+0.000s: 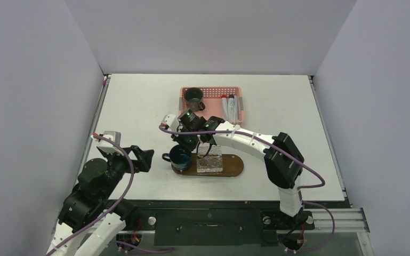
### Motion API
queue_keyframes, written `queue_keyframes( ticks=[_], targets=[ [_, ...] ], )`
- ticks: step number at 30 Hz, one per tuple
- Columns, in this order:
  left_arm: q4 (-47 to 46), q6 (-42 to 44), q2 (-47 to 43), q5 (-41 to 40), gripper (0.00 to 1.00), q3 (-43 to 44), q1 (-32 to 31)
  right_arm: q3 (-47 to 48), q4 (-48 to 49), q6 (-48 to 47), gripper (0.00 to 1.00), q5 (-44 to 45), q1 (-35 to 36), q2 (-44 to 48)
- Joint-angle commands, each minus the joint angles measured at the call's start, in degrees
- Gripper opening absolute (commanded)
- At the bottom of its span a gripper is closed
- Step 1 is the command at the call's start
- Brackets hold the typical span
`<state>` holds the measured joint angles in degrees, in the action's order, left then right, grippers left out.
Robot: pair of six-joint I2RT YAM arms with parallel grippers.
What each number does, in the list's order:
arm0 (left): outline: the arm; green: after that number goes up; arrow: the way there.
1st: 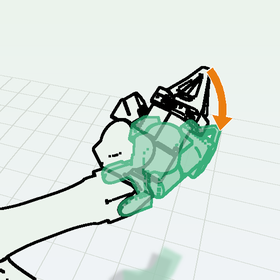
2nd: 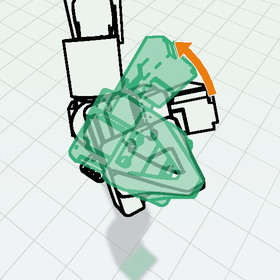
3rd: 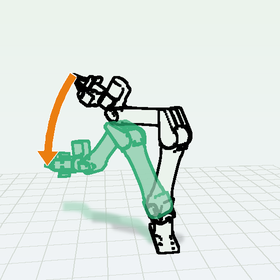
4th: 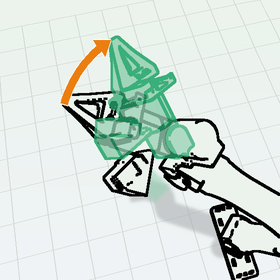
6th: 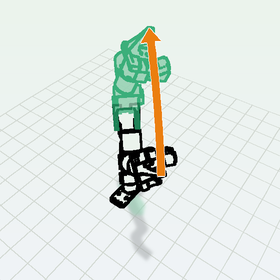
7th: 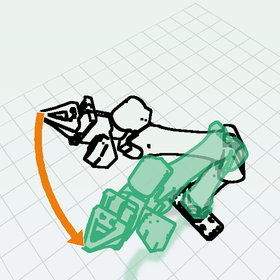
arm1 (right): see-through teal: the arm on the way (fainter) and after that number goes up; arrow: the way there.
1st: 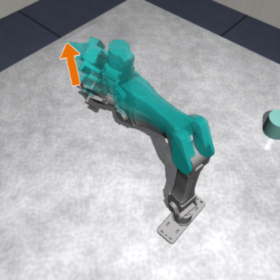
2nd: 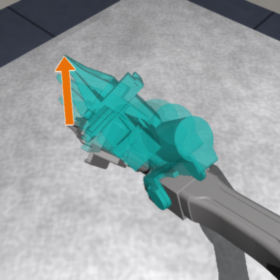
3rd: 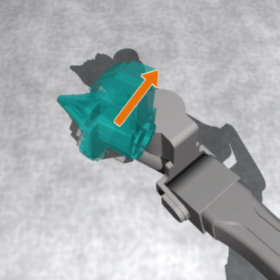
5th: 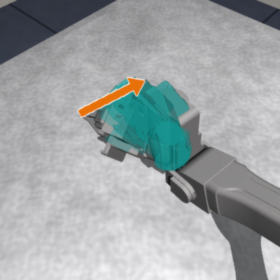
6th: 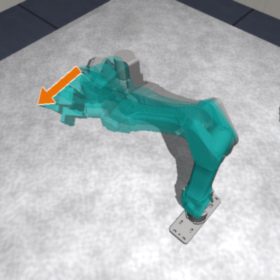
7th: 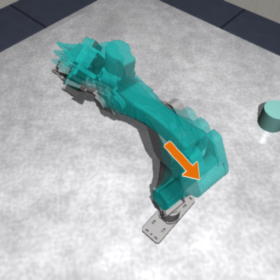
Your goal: Prepare toiletry sets of a toothbrush and toothpaste on the tray
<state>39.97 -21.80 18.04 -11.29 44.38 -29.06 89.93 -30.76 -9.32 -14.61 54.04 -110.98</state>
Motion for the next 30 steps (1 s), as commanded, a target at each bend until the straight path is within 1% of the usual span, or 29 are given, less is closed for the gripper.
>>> queue_keyframes(
  ticks=[1,4,8,14,22,30],
  targets=[
    [-3.21,0.80,0.61,1.12,0.96,-0.29,0.47,1.17,2.58,0.88,0.06,-0.44,0.82,4.15],
    [-3.32,0.81,0.66,1.34,0.96,-0.27,0.66,1.45,2.08,0.91,0.12,0.09,0.88,4.36],
    [-3.37,0.90,0.68,1.57,0.96,-0.26,0.80,1.39,2.16,1.25,0.23,1.14,0.89,5.17],
    [-3.57,0.89,0.90,1.94,0.96,-0.37,0.89,2.09,2.55,2.26,0.32,1.94,0.67,6.66],
    [-3.58,1.00,0.94,2.13,0.96,-0.41,0.93,4.28,3.11,5.72,0.36,6.28,-2.21,9.07],
    [-3.49,0.97,0.89,2.02,0.96,-0.40,1.02,11.87,1.05,9.08,0.37,12.93,-5.77,7.23]
  ],
)
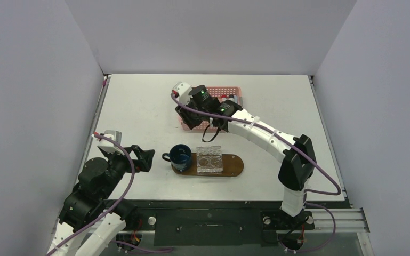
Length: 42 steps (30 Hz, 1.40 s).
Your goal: Prepare toiletry sets of a toothbrush and toothpaste on the tray
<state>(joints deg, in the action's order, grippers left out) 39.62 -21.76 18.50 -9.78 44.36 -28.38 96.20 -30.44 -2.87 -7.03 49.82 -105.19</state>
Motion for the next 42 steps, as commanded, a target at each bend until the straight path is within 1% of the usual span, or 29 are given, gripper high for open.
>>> queue_keyframes(
  ticks=[1,6,7,12,18,22,33,41,42],
  targets=[
    [-3.14,0.93,0.40,0.49,0.96,-0.34,0.34,7.29,0.20,3.56,0.37,5.84,-2.20,0.54],
    [-3.14,0.97,0.49,0.32,0.96,-0.33,0.50,13.44,-1.73,7.70,0.39,6.76,-4.99,-4.30],
    [-3.10,0.96,0.62,0.31,0.96,-0.33,0.51,15.17,-2.26,8.43,0.39,8.08,-5.65,-5.01],
    [-3.16,1.00,0.82,0.44,0.96,-0.33,0.84,20.95,-3.90,9.75,0.40,9.92,-6.66,-10.65],
    [-3.28,1.16,1.39,0.70,0.96,-0.40,1.31,28.38,-3.92,10.17,0.45,10.61,-7.52,-17.00],
    [-3.24,1.24,1.63,0.81,0.96,-0.33,1.47,31.59,-3.85,10.67,0.47,10.90,-8.08,-20.60],
    [-3.22,1.26,1.37,0.88,0.96,-0.34,1.57,35.72,0.08,11.12,0.50,9.01,-9.34,-27.37],
    [-3.23,1.36,1.53,0.84,0.96,-0.33,1.57,36.04,4.06,13.71,0.51,7.46,-10.44,-30.21],
    [-3.18,1.30,1.56,0.83,0.96,-0.37,1.57,36.06,4.37,13.87,0.51,6.08,-10.53,-30.45]
  ],
)
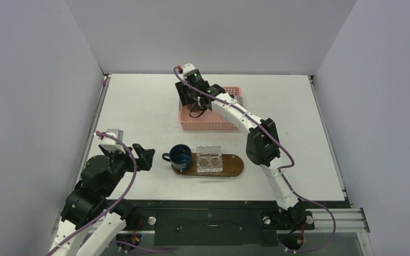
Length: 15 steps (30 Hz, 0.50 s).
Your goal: Prepare toiletry sets of a toothbrush and toothpaste on the tray
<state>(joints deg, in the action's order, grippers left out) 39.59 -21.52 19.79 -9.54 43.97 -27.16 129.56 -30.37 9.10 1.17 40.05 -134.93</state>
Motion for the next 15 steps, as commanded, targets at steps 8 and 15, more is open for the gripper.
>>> queue_keyframes(
  ticks=[8,15],
  targets=[
    [-2.98,1.04,0.65,0.40,0.96,0.06,0.42,4.54,6.55,2.86,0.52,-3.70,-1.76,-4.36],
    [-2.99,1.04,0.84,0.18,0.96,0.05,0.50,5.22,7.42,2.67,0.55,-3.49,-2.79,-5.50]
  ],
)
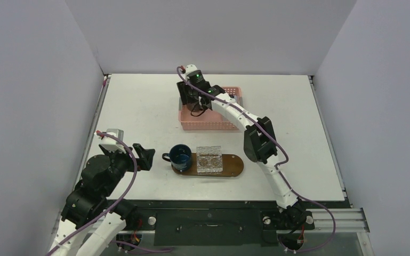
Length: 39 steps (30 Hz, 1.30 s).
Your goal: Prepare toiletry sets of a toothbrush and toothpaste on the tray
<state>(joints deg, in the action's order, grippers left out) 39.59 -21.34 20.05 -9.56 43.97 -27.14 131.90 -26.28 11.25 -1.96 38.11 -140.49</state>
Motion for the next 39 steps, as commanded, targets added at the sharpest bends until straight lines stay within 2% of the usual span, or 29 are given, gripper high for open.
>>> queue_keyframes(
  ticks=[1,18,25,29,33,39],
  targets=[
    [-3.01,0.87,0.59,0.17,0.96,0.00,0.49,2.87,3.30,0.62,0.55,-0.35,-1.06,-0.18],
    [-3.16,0.89,0.91,0.38,0.96,0.03,1.11,3.11,0.30,-1.27,0.48,-4.69,-1.60,-3.44],
    [-3.28,0.90,1.37,0.68,0.96,0.06,1.43,4.15,-1.68,-2.10,0.46,-3.96,-1.51,-4.51],
    [-3.27,0.90,1.42,0.77,0.96,-0.01,1.55,4.19,-2.88,-2.77,0.39,-2.48,-1.53,-4.73],
    [-3.33,0.87,1.52,0.81,0.96,-0.01,1.71,4.14,-3.15,-3.14,0.25,-1.65,-1.60,-4.55],
    [-3.37,0.91,1.66,1.03,0.96,-0.04,1.90,4.18,-3.22,-3.24,0.14,-1.41,-1.50,-4.46]
  ],
)
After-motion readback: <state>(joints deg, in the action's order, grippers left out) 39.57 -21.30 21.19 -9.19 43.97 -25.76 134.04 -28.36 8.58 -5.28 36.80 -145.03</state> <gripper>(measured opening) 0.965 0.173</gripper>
